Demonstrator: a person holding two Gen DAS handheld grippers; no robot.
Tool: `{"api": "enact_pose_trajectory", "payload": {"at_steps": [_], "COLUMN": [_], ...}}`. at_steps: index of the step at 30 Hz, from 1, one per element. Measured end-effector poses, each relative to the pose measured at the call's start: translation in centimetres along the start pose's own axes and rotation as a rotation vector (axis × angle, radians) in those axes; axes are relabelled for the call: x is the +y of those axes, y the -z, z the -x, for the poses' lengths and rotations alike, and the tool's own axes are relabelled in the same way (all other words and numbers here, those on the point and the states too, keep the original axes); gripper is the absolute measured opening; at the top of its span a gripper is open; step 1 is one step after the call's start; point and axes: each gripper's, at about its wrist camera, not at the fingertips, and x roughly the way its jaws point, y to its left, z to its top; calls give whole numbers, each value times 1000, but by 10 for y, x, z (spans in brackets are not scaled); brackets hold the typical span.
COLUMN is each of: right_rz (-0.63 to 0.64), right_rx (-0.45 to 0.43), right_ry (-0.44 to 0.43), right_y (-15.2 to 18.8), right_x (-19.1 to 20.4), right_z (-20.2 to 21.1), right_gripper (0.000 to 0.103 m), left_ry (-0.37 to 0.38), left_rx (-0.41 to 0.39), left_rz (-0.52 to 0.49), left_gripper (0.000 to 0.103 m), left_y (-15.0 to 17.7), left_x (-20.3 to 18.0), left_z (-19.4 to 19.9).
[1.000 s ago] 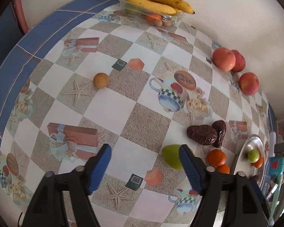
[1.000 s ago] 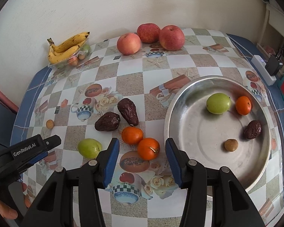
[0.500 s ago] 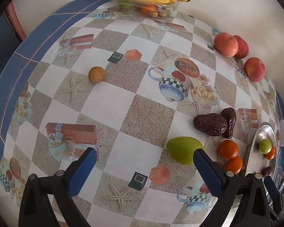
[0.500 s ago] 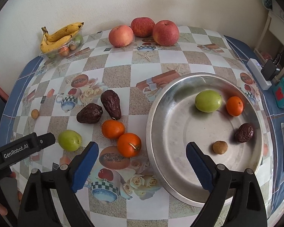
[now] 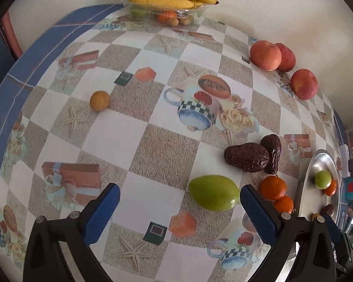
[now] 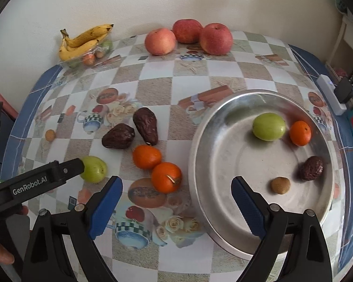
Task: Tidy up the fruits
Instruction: 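Move right tool toward a stemmed orange while left tool approaches a green mango, then grasp the orange with right tool while left tool grasps the green mango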
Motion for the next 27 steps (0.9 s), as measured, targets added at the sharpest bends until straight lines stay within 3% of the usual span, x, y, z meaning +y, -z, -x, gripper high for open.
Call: {"api": "enact_pose_trajectory", "payload": {"at_steps": [2,6,8,11,20,24,27], "right_rz": [1,-2,13,51,115,161,168], "right_rx": [1,9,12,17,64,78,87], "right_ry": [0,-34,-49,-45,5,62,86], "right_y": [-1,-5,-6,-8,-6,-3,-2], "right_x": [1,4,9,17,24,30,28], "right_z": [-2,-6,-7,-11,-30,-36,-39], "right_gripper": [93,71,71,59,51,43,36], "left_ry": [24,45,27,38,55,75,91], "left_rx": [11,44,50,63,129,132,129], "left_rz": [-7,-15,-15,-20,3,17,19], "left_gripper": [103,103,103,103,102,96,85], "left_y": [-3,-5,-4,-2,1,2,2], "left_x": [-2,-6,-7,-10,-9,-7,-6], "left_z": [-3,-7,-7,-12,-30,-29,-26]}}
